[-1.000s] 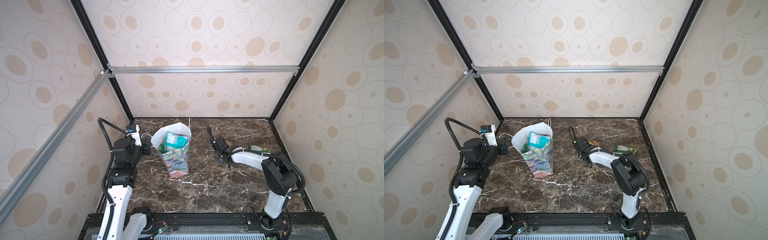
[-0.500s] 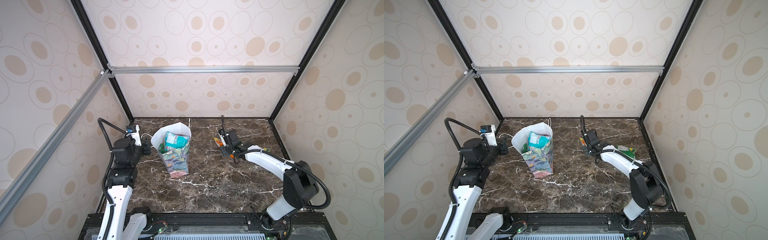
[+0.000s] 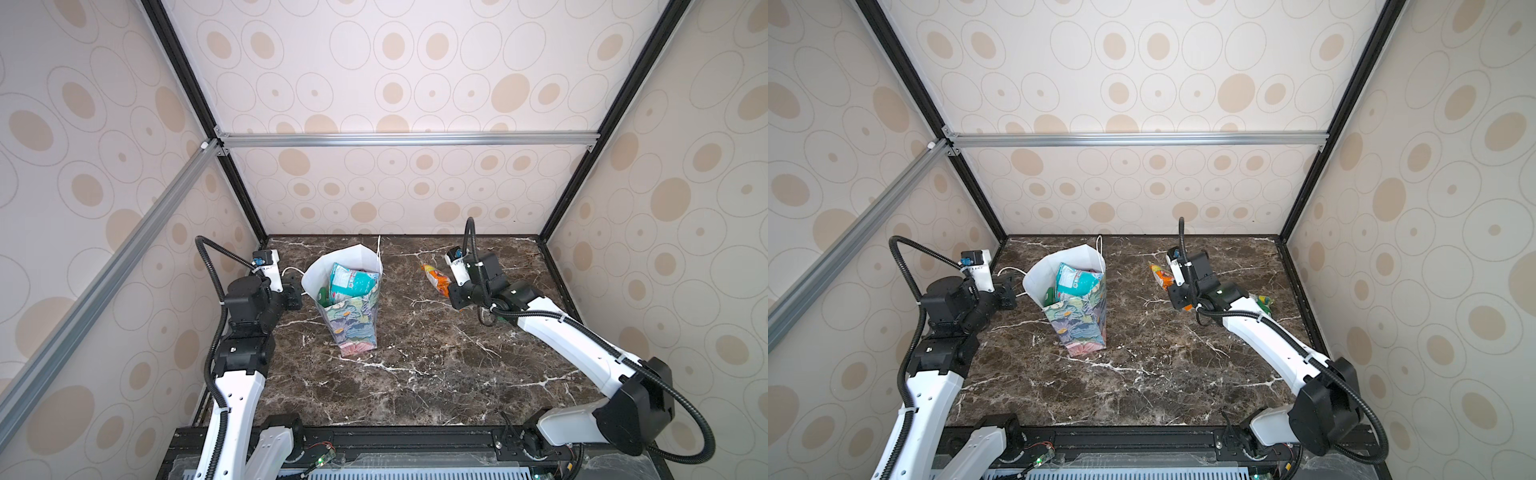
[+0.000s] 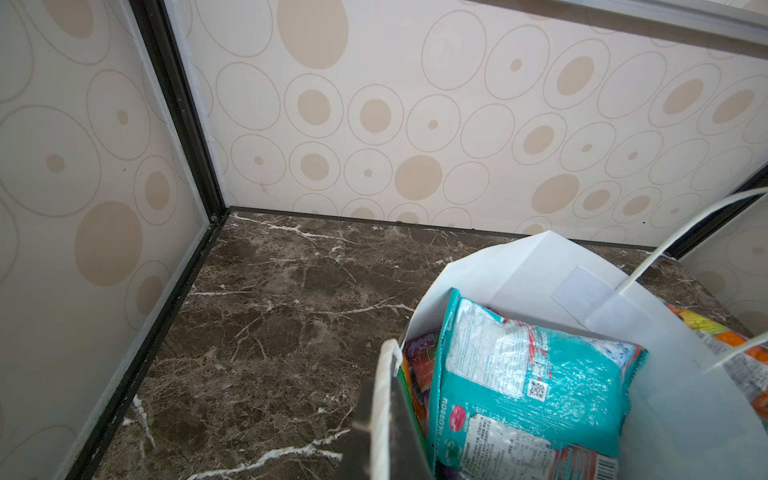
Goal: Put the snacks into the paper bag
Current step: 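Lift the Fruits packet with the right gripper toward the white bag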
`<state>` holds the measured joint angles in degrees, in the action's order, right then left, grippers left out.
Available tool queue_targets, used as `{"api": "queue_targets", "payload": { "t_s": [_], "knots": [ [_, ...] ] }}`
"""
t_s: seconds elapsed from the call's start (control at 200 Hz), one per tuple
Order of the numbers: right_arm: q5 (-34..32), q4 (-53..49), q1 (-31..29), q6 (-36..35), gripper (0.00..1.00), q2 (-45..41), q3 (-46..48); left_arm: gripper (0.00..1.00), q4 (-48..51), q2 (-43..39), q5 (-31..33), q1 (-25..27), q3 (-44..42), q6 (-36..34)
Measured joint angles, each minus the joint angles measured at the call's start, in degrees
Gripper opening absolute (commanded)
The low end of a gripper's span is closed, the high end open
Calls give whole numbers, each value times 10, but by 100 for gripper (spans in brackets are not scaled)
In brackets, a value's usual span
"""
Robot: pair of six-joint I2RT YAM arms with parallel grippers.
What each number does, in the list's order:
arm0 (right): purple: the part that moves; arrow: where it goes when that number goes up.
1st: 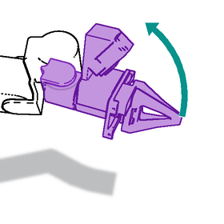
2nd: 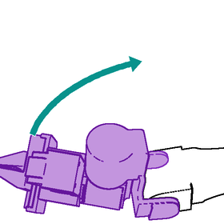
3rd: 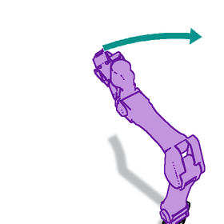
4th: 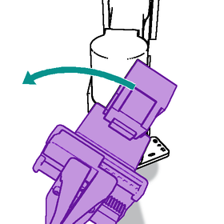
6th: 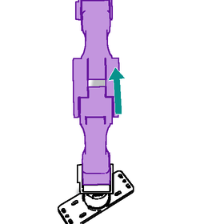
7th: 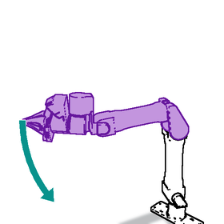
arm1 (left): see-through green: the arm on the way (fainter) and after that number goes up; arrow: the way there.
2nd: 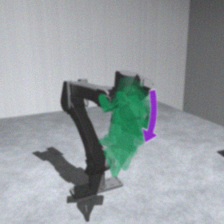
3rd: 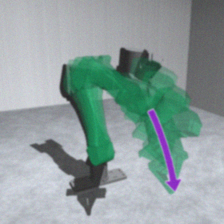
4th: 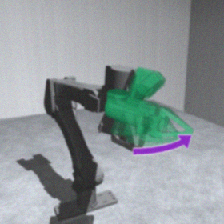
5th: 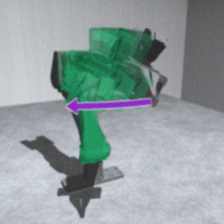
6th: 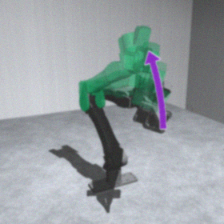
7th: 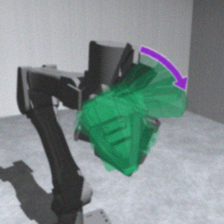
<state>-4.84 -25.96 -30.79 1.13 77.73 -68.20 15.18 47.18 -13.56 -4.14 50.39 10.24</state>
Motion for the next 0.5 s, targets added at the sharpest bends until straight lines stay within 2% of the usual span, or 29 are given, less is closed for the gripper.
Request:
{"api": "queue_targets", "payload": {
  "t_s": [0.5],
  "knots": [
    [110,-24,-6,26,0,-79,-63,0,0,0,0,0,0,0]
  ]
}}
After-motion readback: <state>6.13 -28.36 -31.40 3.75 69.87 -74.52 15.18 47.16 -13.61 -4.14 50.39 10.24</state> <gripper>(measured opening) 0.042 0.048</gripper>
